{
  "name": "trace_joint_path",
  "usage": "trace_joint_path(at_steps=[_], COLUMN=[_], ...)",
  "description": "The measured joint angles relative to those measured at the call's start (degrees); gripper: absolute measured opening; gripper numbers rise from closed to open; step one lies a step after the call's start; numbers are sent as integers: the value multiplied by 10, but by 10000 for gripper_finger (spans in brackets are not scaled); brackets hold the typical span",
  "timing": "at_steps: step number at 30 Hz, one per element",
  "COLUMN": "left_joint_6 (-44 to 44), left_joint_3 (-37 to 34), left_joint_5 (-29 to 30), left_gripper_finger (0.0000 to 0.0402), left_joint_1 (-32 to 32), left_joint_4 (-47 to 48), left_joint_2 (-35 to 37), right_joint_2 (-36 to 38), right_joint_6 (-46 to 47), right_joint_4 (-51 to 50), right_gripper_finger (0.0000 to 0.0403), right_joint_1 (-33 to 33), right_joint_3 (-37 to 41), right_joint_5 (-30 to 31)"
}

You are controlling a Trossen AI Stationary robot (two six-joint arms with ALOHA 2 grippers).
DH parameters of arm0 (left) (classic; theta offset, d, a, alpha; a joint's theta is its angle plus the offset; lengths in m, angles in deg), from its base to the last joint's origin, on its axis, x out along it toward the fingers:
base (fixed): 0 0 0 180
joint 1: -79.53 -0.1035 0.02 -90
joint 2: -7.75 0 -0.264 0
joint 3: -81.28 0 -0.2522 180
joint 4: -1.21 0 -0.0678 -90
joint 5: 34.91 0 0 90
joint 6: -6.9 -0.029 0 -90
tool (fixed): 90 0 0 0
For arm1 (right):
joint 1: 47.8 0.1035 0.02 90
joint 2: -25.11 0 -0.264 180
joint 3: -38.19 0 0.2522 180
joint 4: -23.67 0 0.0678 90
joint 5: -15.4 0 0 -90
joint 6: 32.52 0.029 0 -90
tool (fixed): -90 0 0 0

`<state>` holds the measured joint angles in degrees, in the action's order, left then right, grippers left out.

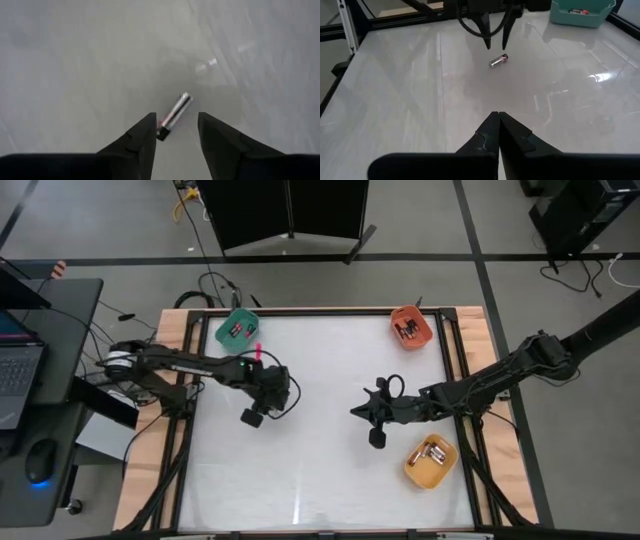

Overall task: Sort batteries
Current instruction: Put the silver battery into the yellow bin

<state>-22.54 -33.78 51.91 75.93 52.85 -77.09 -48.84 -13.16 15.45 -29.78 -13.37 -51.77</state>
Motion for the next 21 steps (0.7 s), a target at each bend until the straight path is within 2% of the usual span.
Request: trace_joint_path(at_steps=[8,21], left_joint_6=[-24,-34], left_joint_3=[23,25], left_joint_5=[11,23], left_gripper_finger=[152,152], left_joint_1=[0,0], left_joint_4=[27,23], left_joint_2=[-66,-113], right_joint_2=[0,0], right_joint_6=[0,0], right_joint_4=[-9,-12], right_gripper_finger=[17,16], right_joint_1=[0,11], right_joint_3=[0,0], right_joint_5=[0,0])
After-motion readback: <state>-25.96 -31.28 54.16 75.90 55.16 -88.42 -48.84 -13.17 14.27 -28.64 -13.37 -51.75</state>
